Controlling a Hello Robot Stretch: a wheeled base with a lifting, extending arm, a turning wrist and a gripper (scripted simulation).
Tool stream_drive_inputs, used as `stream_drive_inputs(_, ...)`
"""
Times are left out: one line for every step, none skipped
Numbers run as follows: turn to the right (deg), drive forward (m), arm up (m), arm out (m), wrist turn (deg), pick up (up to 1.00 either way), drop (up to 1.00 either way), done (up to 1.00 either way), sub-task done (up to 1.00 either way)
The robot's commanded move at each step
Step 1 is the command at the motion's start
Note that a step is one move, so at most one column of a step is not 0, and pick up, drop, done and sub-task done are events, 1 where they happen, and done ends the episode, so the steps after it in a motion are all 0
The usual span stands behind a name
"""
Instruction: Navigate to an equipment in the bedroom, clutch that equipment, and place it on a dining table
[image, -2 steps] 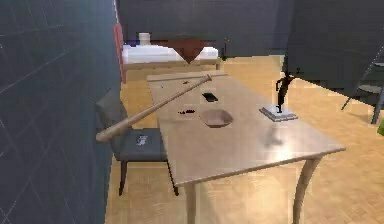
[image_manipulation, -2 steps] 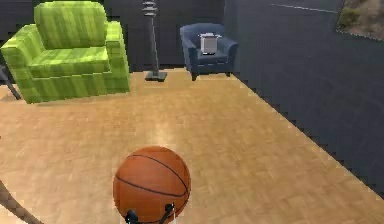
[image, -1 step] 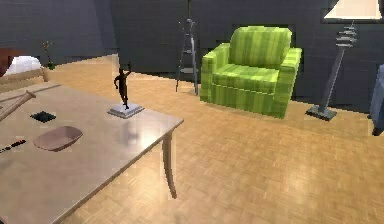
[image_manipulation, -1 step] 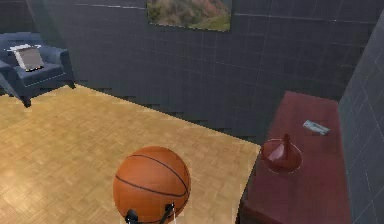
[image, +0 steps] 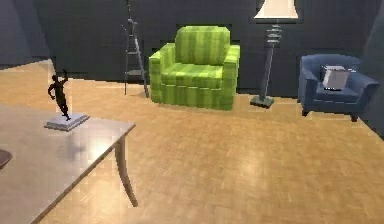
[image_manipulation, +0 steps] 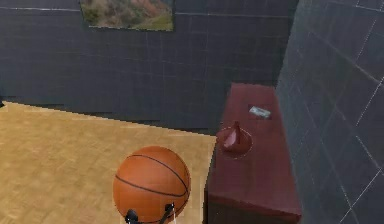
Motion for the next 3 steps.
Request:
stream_drive_inputs(0.0, 0.30, 0.00, 0.00, 0.0, 0.00, 0.00, 0.00, 0.00)
stream_drive_inputs(12.0, 0.00, 0.00, 0.00, 0.0, 0.00, 0.00, 0.00, 0.00)
stream_drive_inputs(0.0, 1.00, 0.00, 0.00, 0.0, 0.00, 0.00, 0.00, 0.00)
